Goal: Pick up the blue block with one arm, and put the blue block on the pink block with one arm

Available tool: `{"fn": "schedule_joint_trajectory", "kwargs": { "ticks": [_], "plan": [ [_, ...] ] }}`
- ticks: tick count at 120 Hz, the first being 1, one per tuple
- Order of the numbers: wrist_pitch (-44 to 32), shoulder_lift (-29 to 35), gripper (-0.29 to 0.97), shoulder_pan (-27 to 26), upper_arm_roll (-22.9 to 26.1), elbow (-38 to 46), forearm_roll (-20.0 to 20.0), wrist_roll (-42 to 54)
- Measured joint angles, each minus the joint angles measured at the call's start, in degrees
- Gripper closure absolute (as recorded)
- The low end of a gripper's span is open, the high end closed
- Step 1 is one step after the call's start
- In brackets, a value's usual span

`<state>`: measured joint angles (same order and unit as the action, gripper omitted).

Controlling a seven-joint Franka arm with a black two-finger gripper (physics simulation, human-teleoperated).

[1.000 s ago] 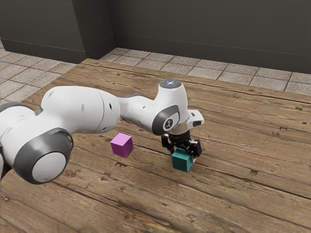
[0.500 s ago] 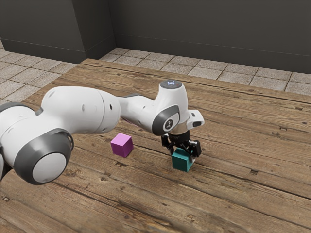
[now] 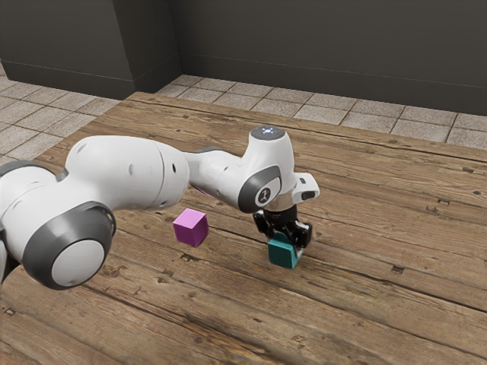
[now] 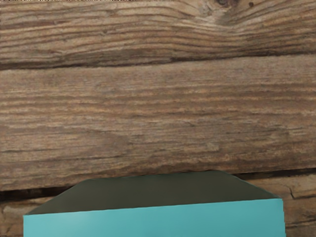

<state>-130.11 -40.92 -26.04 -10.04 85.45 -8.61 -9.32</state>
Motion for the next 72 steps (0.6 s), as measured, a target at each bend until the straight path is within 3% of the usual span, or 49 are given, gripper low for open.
{"fn": "schedule_joint_trajectory", "kwargs": {
  "ticks": [34, 72],
  "plan": [
    [0.04, 4.27, 0.36, -0.97, -4.95, 2.46, 0.77, -0.54],
    [0.56, 15.93, 0.36, -0.19, -11.70, 14.73, 2.47, 1.42]
  ]
}}
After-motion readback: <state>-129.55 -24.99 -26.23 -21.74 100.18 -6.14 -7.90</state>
